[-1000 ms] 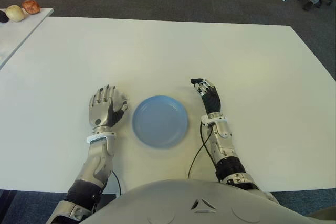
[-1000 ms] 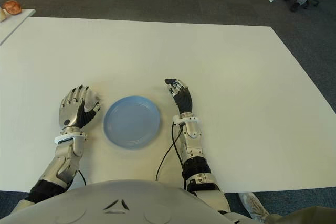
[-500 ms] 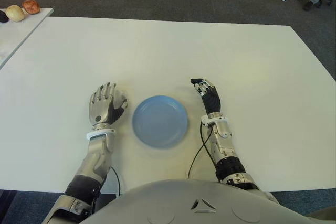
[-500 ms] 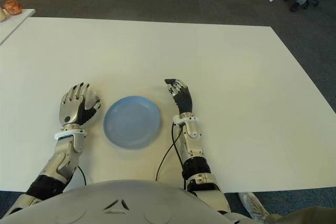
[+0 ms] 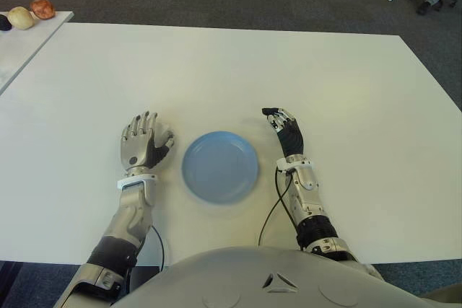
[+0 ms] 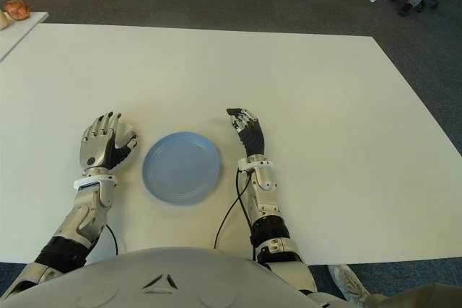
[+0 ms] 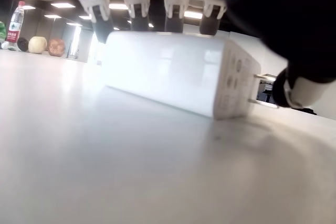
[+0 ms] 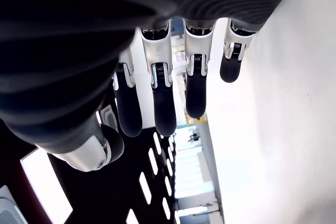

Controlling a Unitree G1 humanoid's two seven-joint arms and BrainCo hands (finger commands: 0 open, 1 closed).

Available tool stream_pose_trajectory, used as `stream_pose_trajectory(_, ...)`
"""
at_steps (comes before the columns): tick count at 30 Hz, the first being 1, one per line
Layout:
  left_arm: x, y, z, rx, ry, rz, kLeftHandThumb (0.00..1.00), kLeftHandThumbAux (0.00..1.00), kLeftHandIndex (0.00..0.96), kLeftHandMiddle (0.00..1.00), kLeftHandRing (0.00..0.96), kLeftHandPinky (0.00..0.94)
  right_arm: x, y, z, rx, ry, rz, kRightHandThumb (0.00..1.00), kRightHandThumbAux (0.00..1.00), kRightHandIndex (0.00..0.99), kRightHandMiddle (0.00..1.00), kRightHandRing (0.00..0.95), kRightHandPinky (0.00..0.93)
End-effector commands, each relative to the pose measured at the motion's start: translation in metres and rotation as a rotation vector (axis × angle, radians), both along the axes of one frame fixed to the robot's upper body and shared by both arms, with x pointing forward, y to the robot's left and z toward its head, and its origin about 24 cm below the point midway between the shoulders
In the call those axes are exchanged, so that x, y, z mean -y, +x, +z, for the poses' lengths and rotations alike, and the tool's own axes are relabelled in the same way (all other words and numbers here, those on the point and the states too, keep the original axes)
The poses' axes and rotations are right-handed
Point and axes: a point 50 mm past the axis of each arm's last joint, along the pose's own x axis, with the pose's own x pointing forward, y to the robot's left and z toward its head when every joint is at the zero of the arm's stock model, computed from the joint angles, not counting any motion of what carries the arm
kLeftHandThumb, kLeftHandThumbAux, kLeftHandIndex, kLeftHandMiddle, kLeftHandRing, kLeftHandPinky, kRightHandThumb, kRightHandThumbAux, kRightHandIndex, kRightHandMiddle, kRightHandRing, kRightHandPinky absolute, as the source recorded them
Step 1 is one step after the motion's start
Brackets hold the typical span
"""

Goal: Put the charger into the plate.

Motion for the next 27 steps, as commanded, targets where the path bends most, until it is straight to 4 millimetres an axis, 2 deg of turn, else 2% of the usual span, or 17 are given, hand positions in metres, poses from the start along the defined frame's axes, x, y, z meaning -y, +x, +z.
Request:
stream_pose_trajectory(1, -0.006, 0.005, -0.002, -0.021, -0.002, 0.006, 0.131, 0.382, 0.000, 0.000, 0.000, 0.000, -0.004, -0.028, -0.035, -0.196, 0.040, -0.016, 0.000, 0.645, 0.361, 0.345, 0.242, 0.109)
stream_pose_trajectory(8, -0.014, 0.014, -0.008, -0.040, -0.017, 0.018, 0.137, 0.383, 0.000, 0.000, 0.000, 0.000, -0.003, -0.028, -0.036, -0.199, 0.037, -0.017, 0.000, 0.636, 0.361, 0.341, 0.236, 0.109)
stream_pose_trajectory(27, -0.021, 0.023, -0.012, -0.062, -0.017, 0.026, 0.127, 0.374, 0.000, 0.000, 0.000, 0.000, -0.002, -0.029, -0.036, -0.213, 0.046, -0.019, 0.000, 0.636, 0.366, 0.330, 0.221, 0.106)
